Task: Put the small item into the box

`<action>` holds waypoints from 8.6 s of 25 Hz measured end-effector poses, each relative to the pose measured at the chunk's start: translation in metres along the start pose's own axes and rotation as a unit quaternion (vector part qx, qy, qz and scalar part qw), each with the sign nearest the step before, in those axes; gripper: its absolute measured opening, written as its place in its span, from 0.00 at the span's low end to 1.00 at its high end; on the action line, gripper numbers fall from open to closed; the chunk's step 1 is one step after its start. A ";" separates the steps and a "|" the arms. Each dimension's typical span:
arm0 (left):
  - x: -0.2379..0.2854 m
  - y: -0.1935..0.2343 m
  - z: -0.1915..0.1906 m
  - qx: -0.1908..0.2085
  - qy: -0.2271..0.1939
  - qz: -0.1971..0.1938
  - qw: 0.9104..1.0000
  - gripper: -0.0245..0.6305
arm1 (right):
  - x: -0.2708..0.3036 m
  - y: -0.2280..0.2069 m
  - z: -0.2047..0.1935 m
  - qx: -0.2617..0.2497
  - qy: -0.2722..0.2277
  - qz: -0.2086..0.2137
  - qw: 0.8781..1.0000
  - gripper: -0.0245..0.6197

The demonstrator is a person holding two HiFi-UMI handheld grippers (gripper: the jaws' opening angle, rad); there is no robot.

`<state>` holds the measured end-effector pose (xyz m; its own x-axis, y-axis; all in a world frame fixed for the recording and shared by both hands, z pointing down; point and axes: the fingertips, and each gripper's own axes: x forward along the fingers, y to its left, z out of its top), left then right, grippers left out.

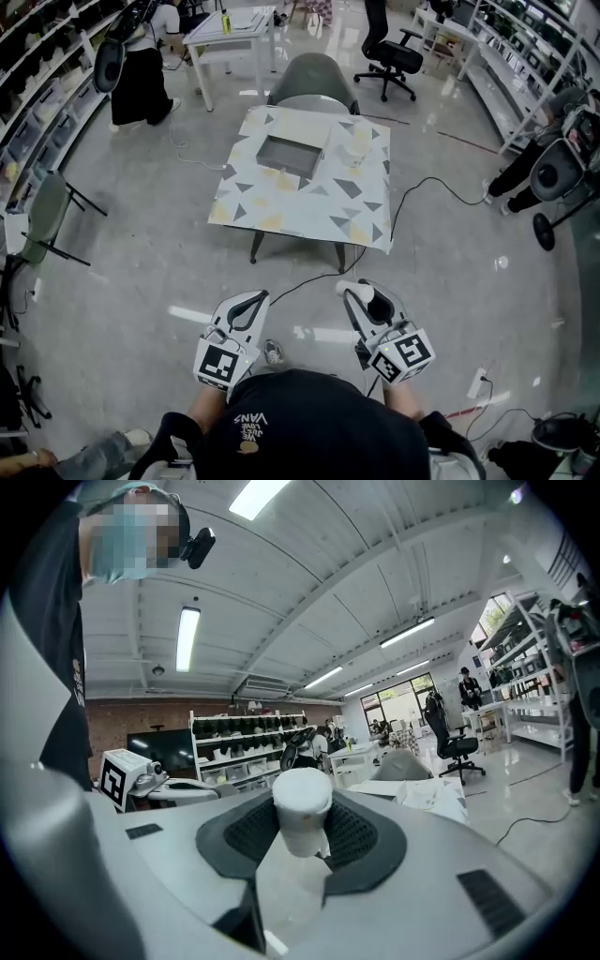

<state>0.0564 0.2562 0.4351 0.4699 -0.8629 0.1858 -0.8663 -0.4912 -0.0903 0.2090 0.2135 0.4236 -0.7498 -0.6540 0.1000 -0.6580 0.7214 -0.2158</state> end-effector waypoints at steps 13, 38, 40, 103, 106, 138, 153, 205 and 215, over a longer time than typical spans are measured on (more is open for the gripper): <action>-0.010 0.109 -0.016 0.007 -0.004 -0.030 1.000 0.05 | 0.084 0.027 0.001 0.012 -0.011 -0.054 0.998 0.25; 0.118 0.228 -0.003 -0.006 0.001 0.013 1.000 0.05 | 0.237 -0.086 0.030 0.013 0.008 -0.025 1.000 0.25; 0.135 0.234 -0.002 -0.006 0.004 0.016 1.000 0.05 | 0.249 -0.100 0.033 0.012 0.007 -0.020 1.000 0.25; 0.280 0.452 -0.047 -0.001 0.040 -0.099 0.994 0.05 | 0.549 -0.327 -0.158 -0.103 0.337 -0.209 0.912 0.25; 0.277 0.454 -0.049 -0.005 0.043 -0.095 0.995 0.05 | 0.554 -0.329 -0.172 -0.100 0.370 -0.198 0.902 0.25; 0.260 0.472 -0.062 -0.014 0.055 -0.064 0.996 0.05 | 0.590 -0.356 -0.214 -0.056 0.455 -0.183 0.870 0.25; 0.258 0.482 -0.059 -0.015 0.054 -0.056 0.997 0.05 | 0.594 -0.360 -0.214 -0.035 0.444 -0.200 0.873 0.26; 0.312 0.391 -0.016 0.002 0.012 -0.143 0.990 0.05 | 0.478 -0.274 -0.064 0.001 0.167 -0.213 0.963 0.04; 0.322 0.341 -0.010 0.003 0.009 -0.161 0.987 0.05 | 0.411 -0.225 -0.015 0.005 0.093 -0.189 0.978 0.04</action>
<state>-0.0890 -0.1881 0.4739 0.7175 -0.6602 0.2221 -0.6719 -0.7400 -0.0290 0.0477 -0.2146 0.5276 -0.4536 -0.8201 0.3489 -0.8904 0.4333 -0.1390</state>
